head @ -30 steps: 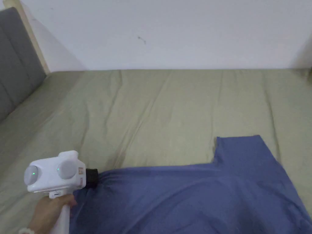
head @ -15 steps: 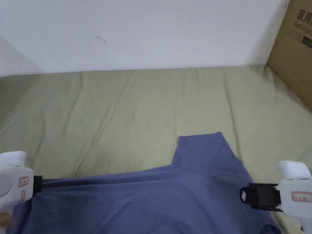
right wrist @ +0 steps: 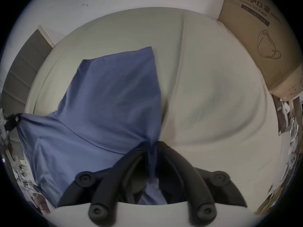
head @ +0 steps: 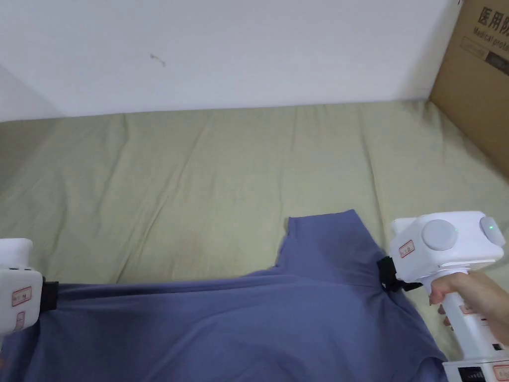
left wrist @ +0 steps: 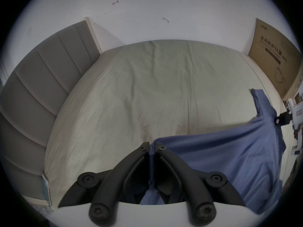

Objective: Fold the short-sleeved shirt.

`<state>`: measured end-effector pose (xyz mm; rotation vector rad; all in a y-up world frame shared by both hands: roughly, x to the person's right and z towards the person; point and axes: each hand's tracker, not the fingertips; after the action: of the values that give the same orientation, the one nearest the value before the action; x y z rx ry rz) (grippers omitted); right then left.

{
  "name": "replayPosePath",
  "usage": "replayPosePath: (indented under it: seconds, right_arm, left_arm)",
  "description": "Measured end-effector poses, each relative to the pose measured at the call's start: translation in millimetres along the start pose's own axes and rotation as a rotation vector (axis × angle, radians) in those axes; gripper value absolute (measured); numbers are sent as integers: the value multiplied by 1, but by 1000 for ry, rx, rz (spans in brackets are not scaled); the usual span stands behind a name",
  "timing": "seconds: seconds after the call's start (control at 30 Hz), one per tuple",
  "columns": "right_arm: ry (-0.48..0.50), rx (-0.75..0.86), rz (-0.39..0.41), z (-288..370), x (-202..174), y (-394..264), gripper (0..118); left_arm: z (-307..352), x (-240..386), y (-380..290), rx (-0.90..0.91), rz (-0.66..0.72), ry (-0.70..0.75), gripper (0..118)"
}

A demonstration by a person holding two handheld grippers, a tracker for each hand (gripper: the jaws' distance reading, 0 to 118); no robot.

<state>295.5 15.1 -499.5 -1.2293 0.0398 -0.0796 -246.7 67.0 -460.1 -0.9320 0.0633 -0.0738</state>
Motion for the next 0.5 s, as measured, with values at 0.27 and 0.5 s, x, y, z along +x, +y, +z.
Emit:
replayPosePath:
  seconds: [0.27, 0.5]
  right_arm:
    - [184, 92, -197, 57, 20, 3, 5]
    - [222, 295, -159, 180, 25, 6, 5]
  left_arm:
    - [45, -7, 14, 40, -20, 3, 4]
    - [133, -14, 53, 190, -46, 30, 4]
